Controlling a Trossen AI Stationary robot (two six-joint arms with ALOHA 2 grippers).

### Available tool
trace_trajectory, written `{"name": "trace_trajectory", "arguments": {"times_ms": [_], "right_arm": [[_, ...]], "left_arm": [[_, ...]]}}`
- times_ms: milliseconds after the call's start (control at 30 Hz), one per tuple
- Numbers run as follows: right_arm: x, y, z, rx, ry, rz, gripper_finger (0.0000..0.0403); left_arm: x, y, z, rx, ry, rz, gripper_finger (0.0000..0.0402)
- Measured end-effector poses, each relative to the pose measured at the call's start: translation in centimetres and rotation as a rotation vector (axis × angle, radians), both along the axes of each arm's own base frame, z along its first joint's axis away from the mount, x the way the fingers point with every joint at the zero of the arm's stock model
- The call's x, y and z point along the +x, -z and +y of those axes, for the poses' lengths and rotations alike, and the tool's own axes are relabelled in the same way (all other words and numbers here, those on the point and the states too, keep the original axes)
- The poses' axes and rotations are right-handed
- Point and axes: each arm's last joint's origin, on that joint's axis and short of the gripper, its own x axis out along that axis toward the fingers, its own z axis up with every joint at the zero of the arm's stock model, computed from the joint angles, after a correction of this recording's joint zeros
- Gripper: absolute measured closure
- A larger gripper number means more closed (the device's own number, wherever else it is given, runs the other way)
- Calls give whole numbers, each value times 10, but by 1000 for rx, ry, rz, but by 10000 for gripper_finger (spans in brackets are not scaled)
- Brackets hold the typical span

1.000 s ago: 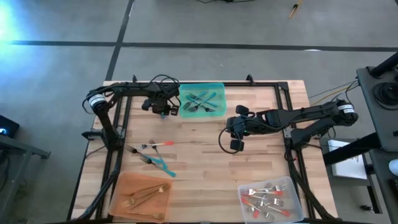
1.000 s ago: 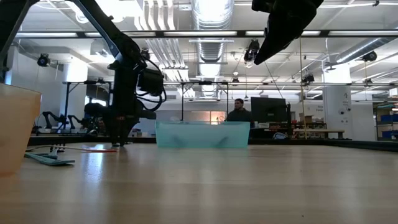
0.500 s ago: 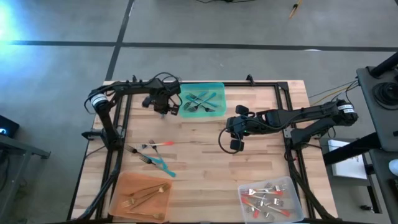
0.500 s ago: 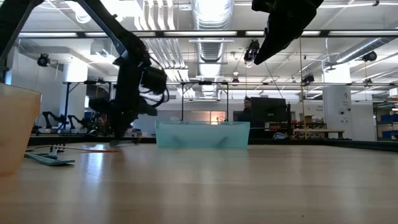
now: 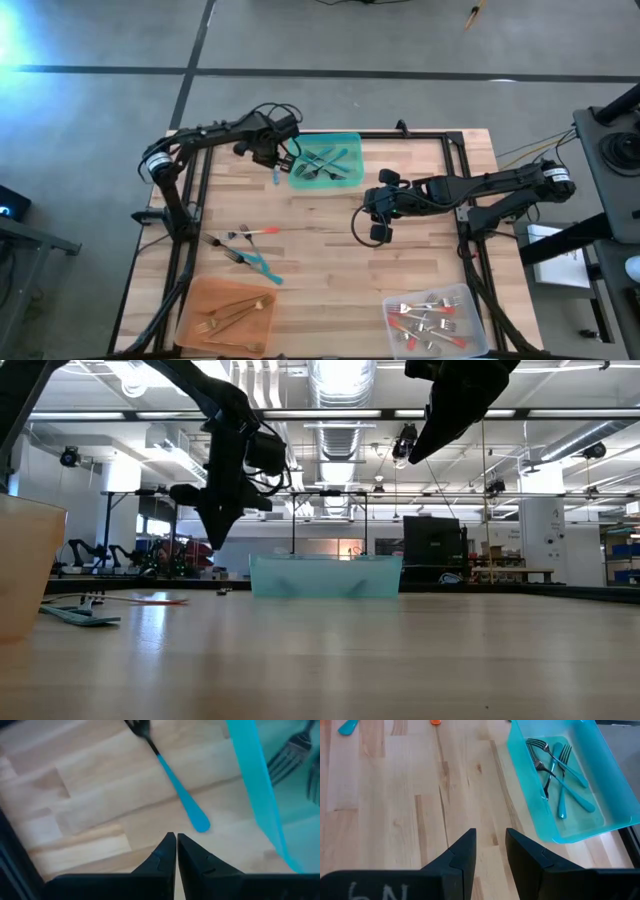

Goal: Sort silverware by color (type)
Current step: Put the blue fork into the blue bin

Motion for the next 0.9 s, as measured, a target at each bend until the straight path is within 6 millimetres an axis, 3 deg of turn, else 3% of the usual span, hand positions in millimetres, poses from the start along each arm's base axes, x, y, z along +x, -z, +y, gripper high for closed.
{"name": "trace_trajectory", "arguments": {"times_ms": [267,600,900], "right_arm": [[0,0,0,0,0,0,307],[0,0,0,0,0,0,307],[0,0,0,0,0,0,307]], "left_arm": [[-1,9,1,30,39,18,393],[2,9,5,50,90,-7,319],[-12,19,42,-11,38,-145,297]]}}
